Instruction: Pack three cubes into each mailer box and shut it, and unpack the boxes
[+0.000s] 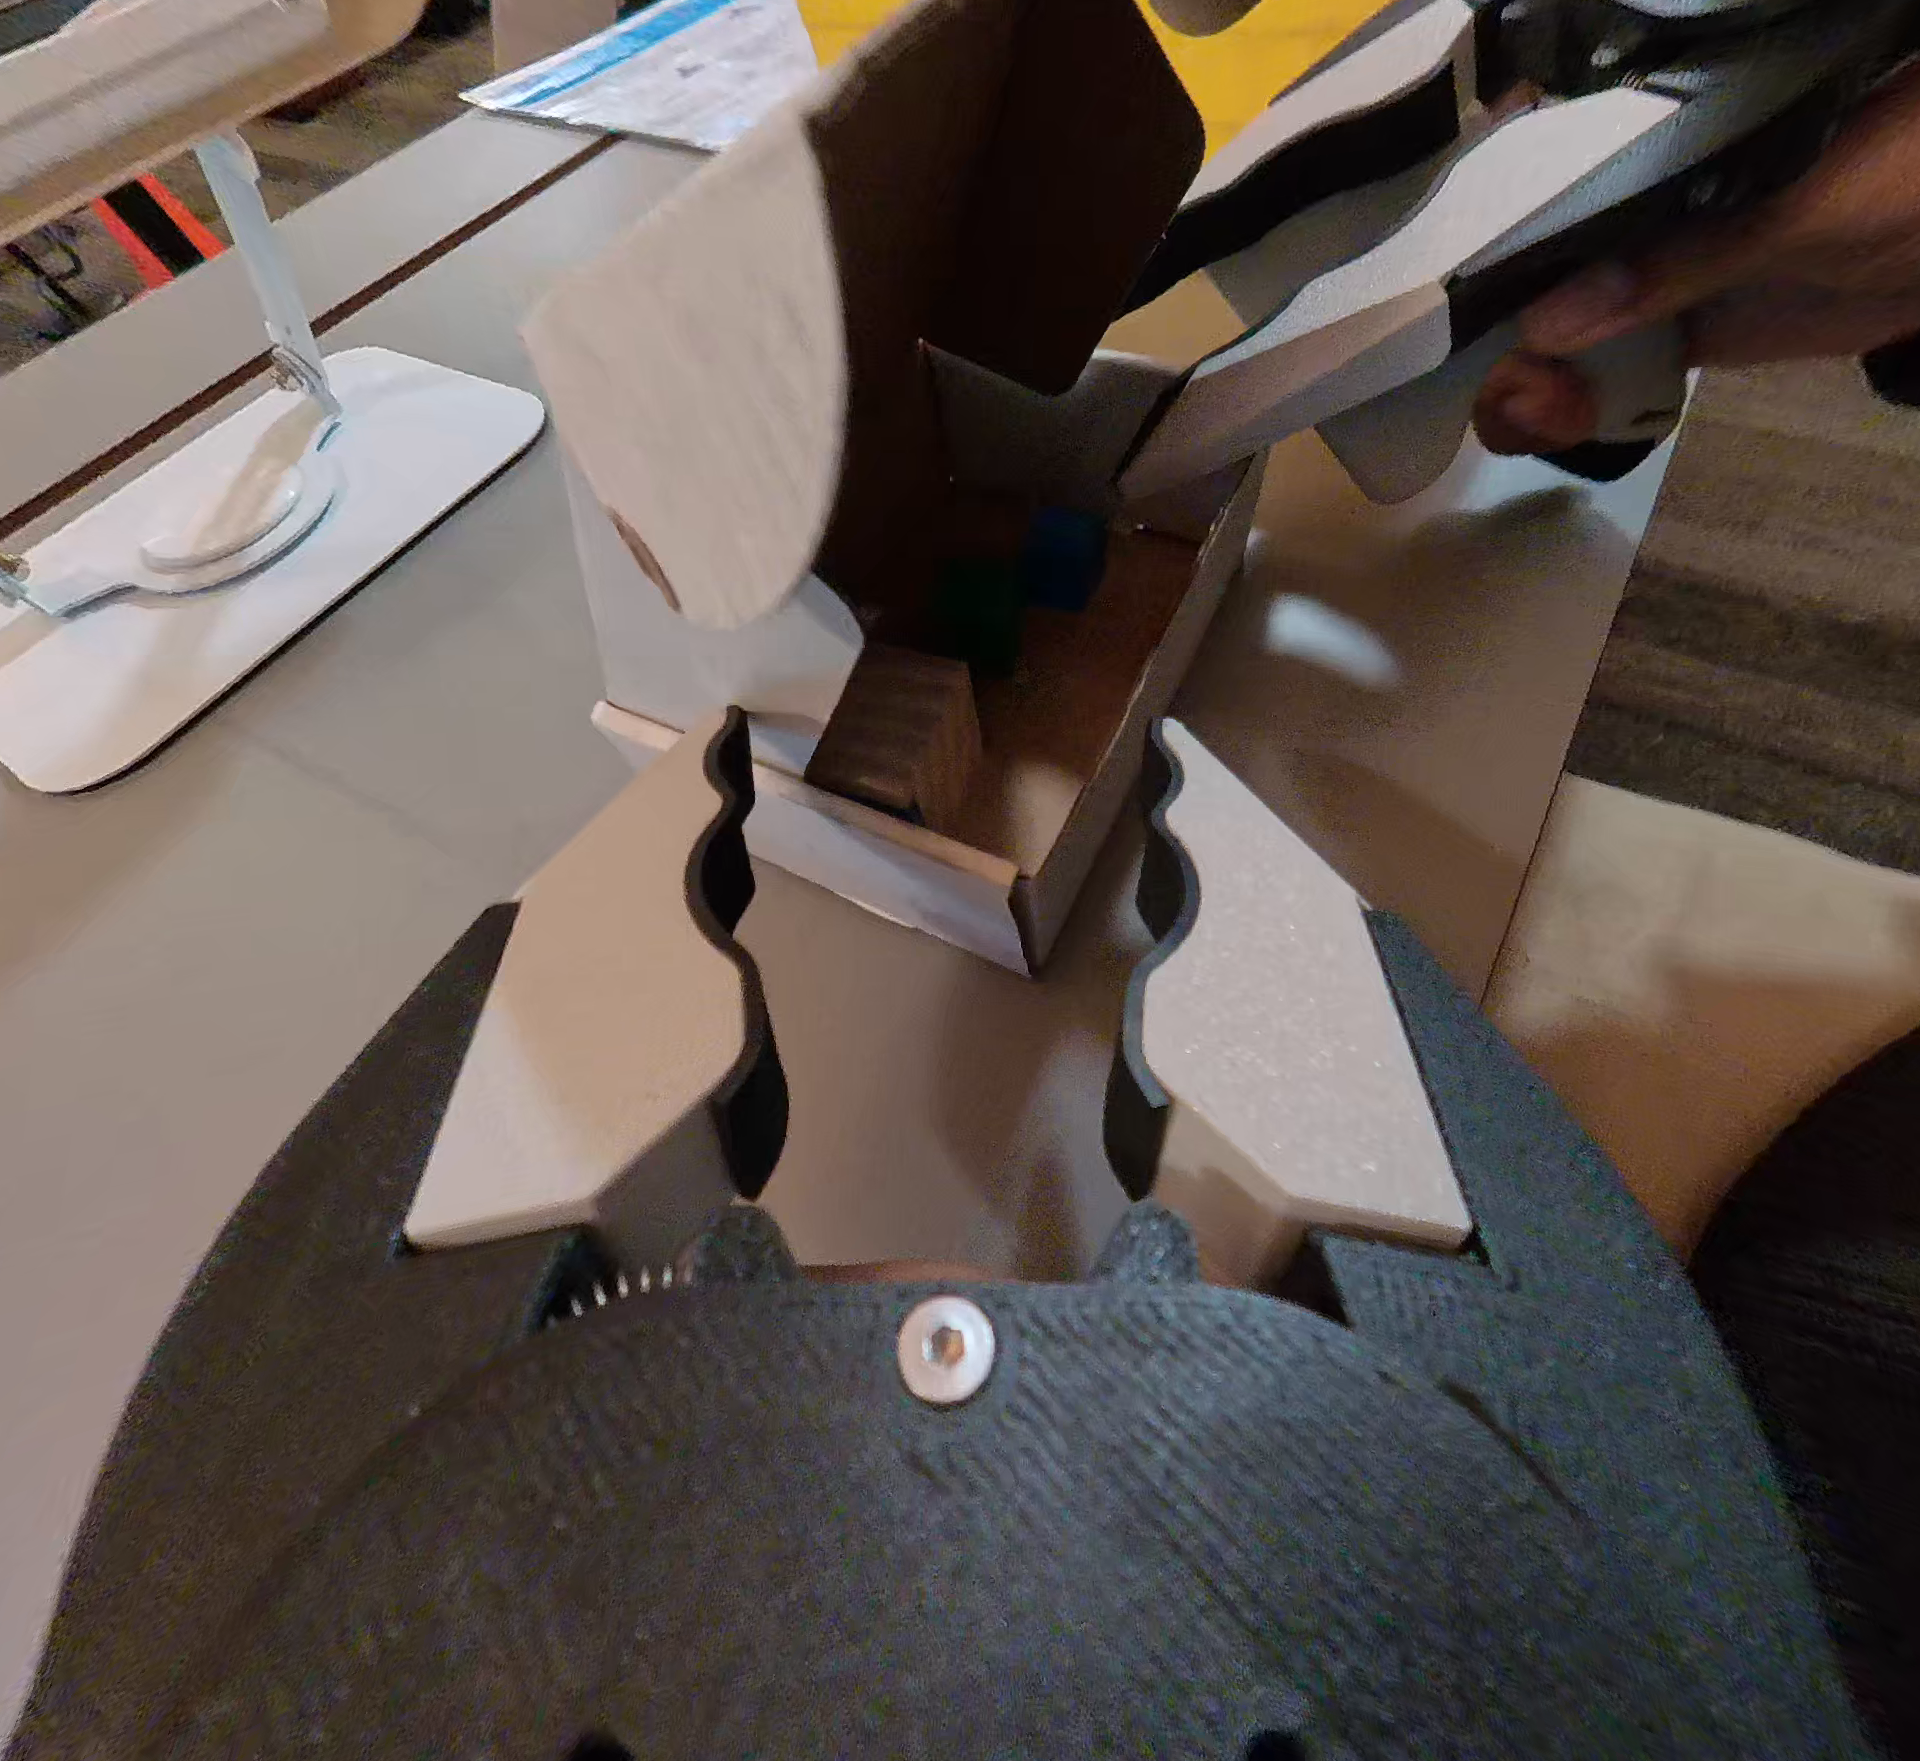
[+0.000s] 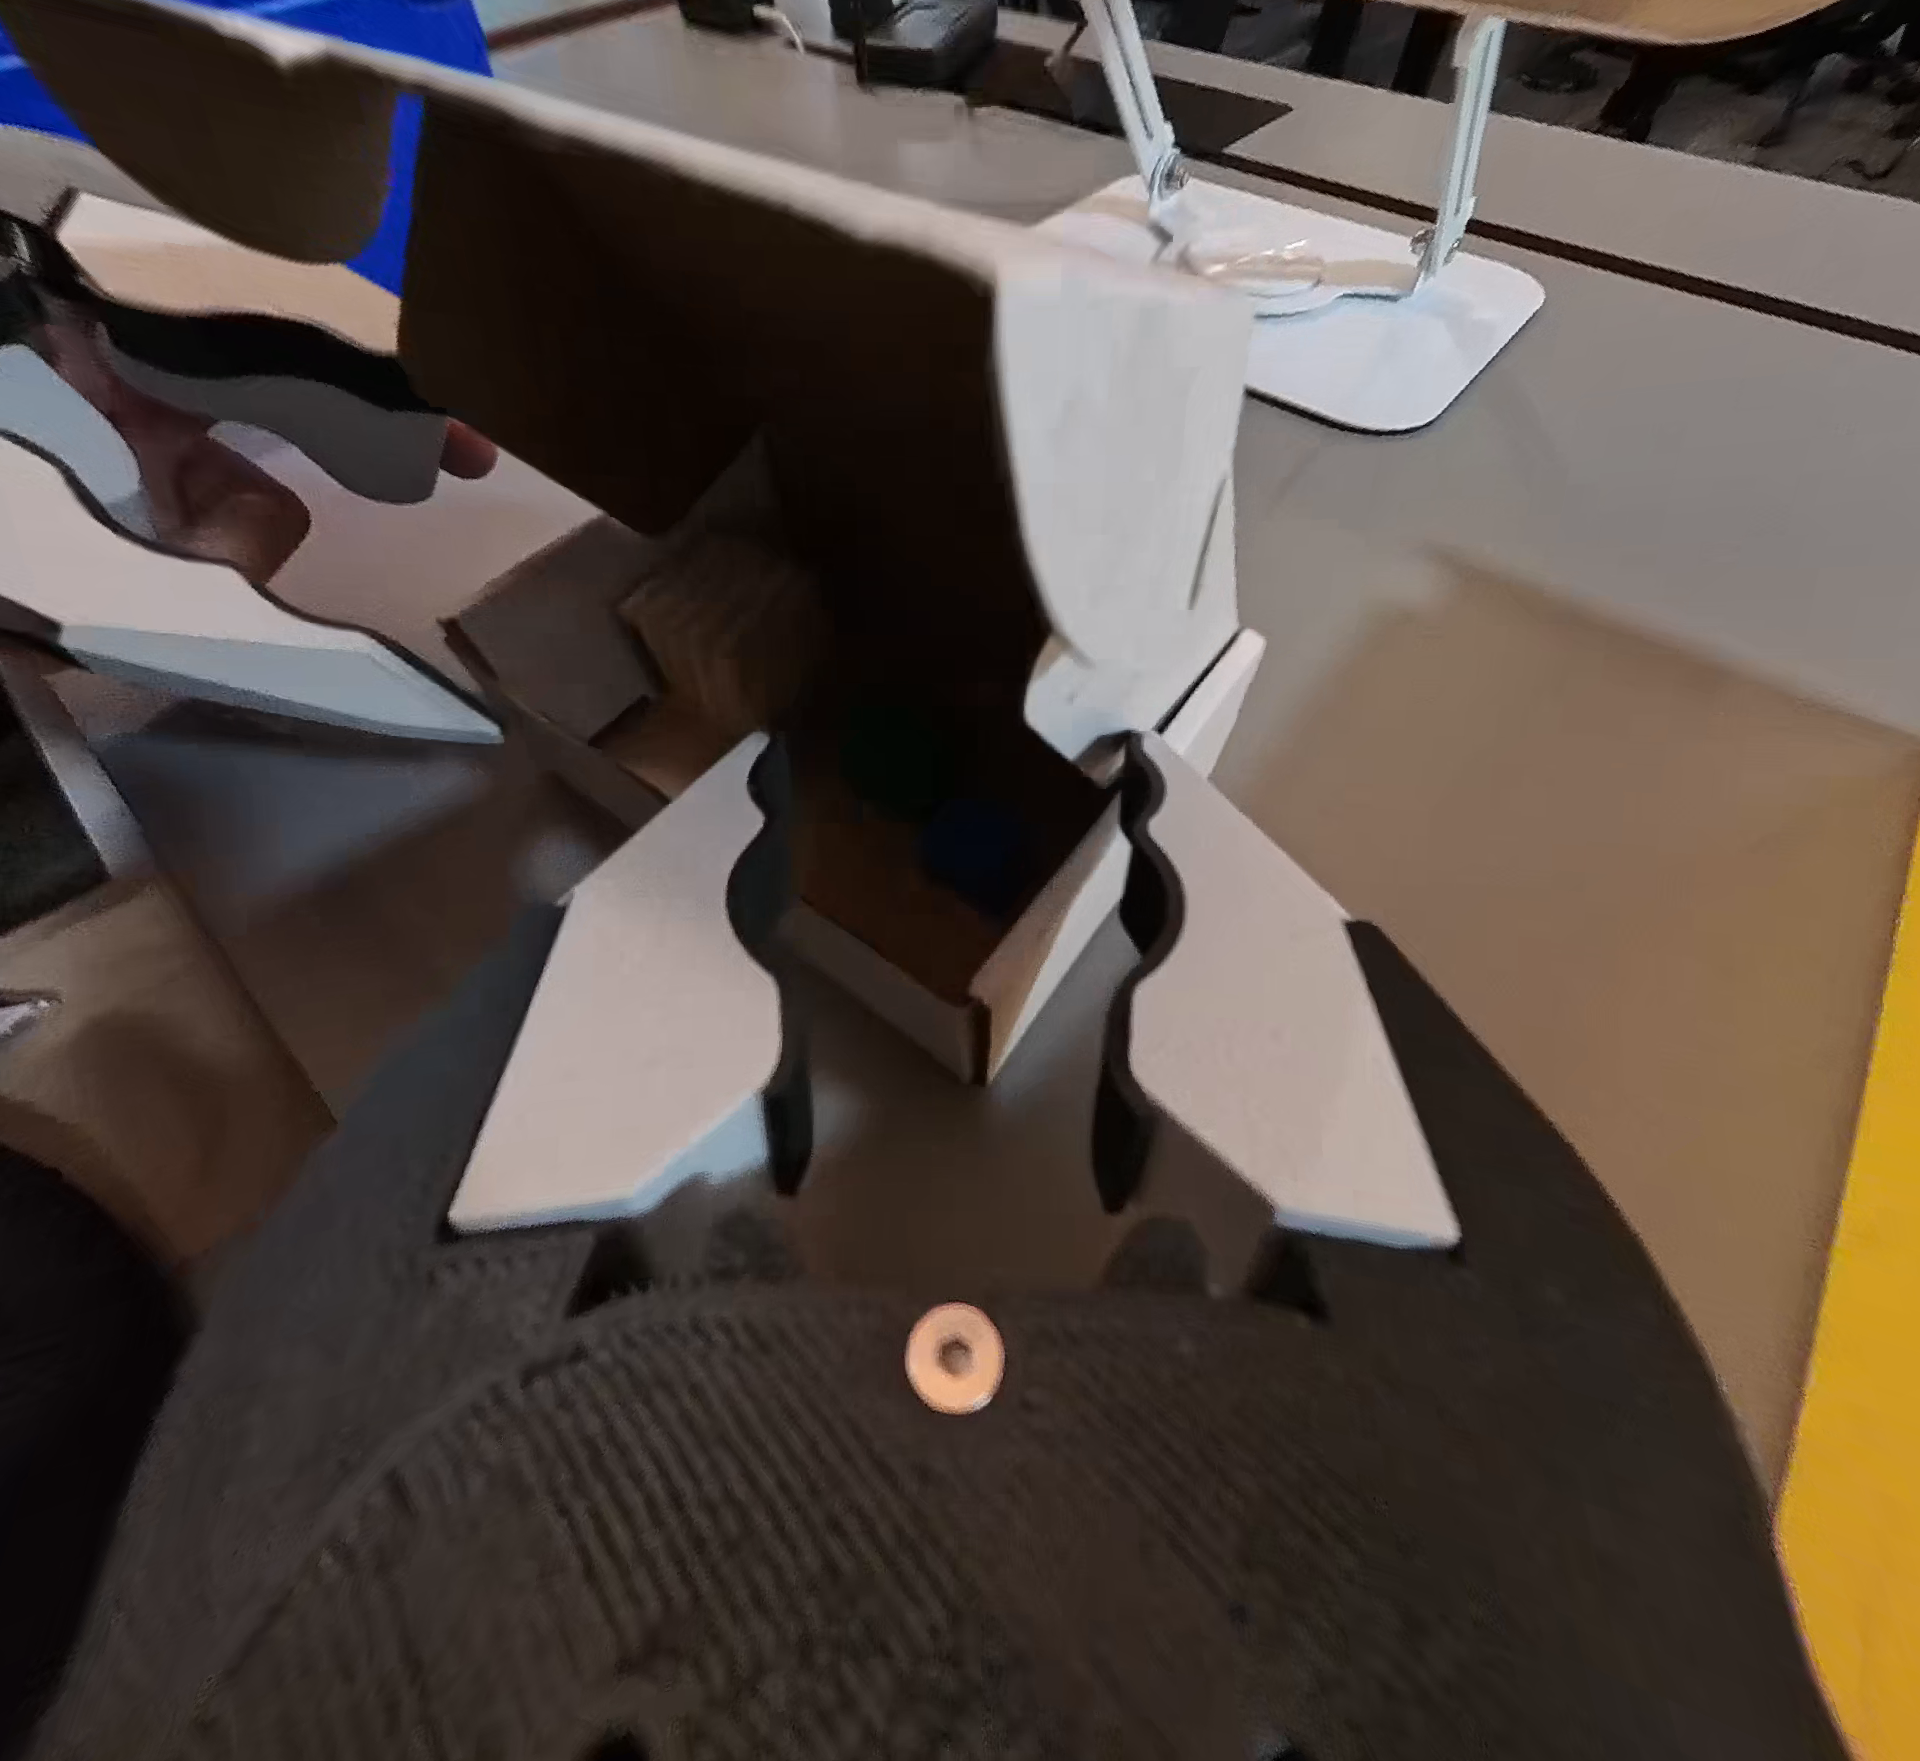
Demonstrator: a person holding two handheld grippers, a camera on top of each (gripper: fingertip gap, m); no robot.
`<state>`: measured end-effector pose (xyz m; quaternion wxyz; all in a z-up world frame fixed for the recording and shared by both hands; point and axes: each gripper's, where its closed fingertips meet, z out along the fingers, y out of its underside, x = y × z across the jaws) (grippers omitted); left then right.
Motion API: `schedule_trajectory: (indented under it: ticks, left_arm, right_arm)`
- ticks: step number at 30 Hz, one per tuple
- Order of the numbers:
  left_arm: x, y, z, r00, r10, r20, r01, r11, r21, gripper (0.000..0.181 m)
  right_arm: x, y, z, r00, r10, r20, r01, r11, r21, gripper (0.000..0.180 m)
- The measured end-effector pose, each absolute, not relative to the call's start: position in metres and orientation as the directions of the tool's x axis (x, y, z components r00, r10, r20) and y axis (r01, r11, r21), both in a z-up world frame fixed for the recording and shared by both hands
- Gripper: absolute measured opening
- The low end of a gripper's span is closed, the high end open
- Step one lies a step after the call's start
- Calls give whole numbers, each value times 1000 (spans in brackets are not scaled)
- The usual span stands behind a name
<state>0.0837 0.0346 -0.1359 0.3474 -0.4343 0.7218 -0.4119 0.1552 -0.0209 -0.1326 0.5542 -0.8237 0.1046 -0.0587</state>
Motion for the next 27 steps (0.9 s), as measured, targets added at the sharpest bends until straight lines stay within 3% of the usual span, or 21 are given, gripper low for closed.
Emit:
schedule_trajectory:
  ticks: [11,15,17,20,24,27]
  left_arm:
    - [79,41,-134,-353,-931,-97,-354,229,-907,73]
    - [80,47,-110,-295,-947,-125,-250,203,-947,73]
    - [80,50,-96,-260,-952,-160,-192,213,-958,73]
    - [80,58,-82,-173,-969,-178,-154,205,-967,46]
    - [75,53,-72,-174,-972,-159,-121,181,-976,43]
    - [73,50,-72,-172,-968,-183,-110,203,-973,42]
  right_arm:
    - [157,-43,-107,953,-302,0,-79,-249,-965,62]
    - [162,-51,-78,934,-352,63,15,-137,-990,57]
    - [162,-55,-65,920,-374,112,80,-99,-992,51]
    - [161,-62,-53,890,-412,194,178,-77,-981,43]
    - [153,-65,-48,862,-422,280,268,-91,-959,29]
    - [148,-65,-49,845,-418,333,312,-121,-942,7]
